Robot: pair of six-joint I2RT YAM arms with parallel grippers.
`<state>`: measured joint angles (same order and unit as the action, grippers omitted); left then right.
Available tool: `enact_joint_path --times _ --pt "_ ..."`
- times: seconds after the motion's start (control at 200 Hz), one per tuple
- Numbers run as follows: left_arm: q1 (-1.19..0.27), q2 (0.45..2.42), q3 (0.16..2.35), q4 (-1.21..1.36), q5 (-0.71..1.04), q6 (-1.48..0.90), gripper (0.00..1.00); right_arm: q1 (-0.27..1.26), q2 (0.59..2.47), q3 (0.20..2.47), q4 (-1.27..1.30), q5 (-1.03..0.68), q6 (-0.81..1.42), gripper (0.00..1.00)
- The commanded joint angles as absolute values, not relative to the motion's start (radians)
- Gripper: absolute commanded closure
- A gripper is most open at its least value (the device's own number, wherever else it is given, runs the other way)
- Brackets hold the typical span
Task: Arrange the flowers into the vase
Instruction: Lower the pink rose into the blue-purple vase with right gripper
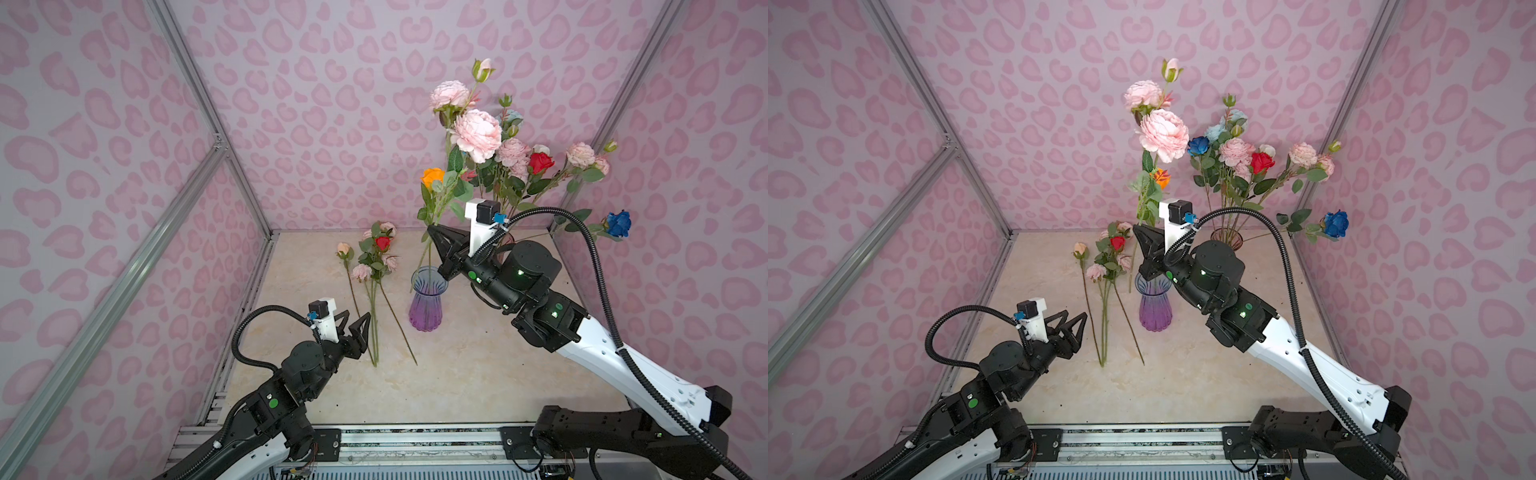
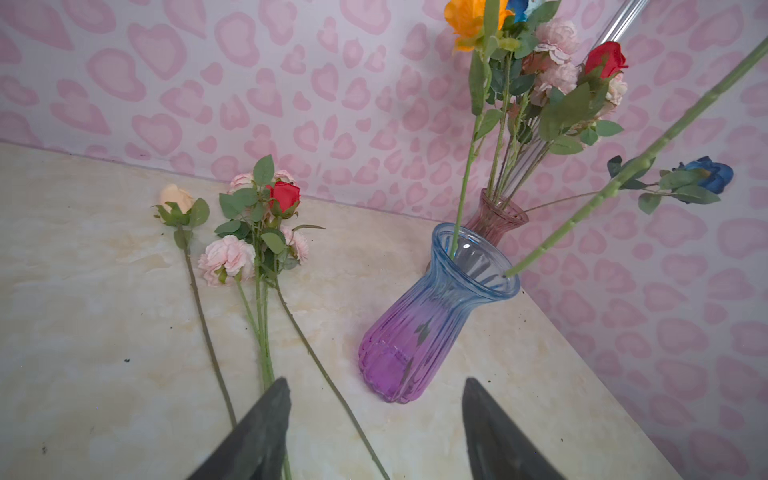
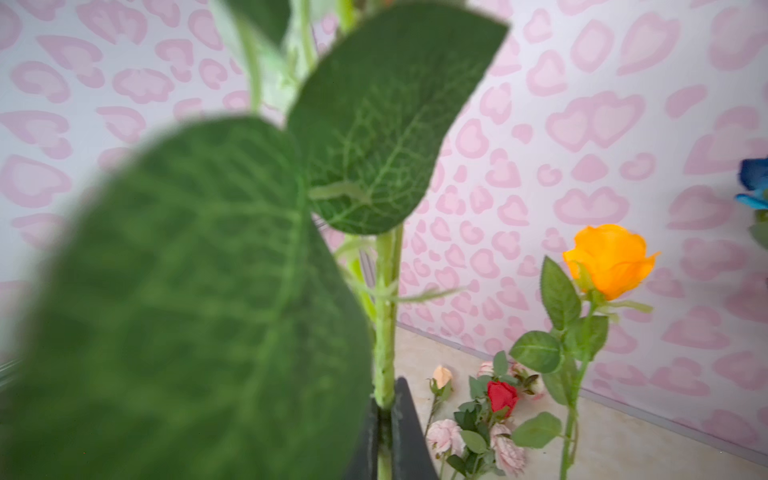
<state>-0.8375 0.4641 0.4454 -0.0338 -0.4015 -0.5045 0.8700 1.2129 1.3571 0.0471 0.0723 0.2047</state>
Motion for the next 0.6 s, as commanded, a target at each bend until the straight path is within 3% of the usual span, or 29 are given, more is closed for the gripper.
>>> enact_joint_path --times 0.0,0.25,0.385,0.595 --pt "-0.835 0.431 0.427 -0.034 -0.465 -0.549 0.32 0.857 1.223 1.362 0.055 0.165 0.102 1.0" --pt "-0.835 0.376 0.4 -0.054 -0.496 -0.576 0.31 0.796 1.242 1.279 0.133 0.195 0.1 1.0" --pt "-0.836 0.38 0.397 -0.06 -0.486 -0.59 0.31 0.697 1.267 1.257 0.134 0.085 0.223 1.0" --pt "-0.835 0.407 0.4 -0.053 -0.488 -0.592 0.31 0.683 1.296 1.148 0.168 0.08 0.292 1.0"
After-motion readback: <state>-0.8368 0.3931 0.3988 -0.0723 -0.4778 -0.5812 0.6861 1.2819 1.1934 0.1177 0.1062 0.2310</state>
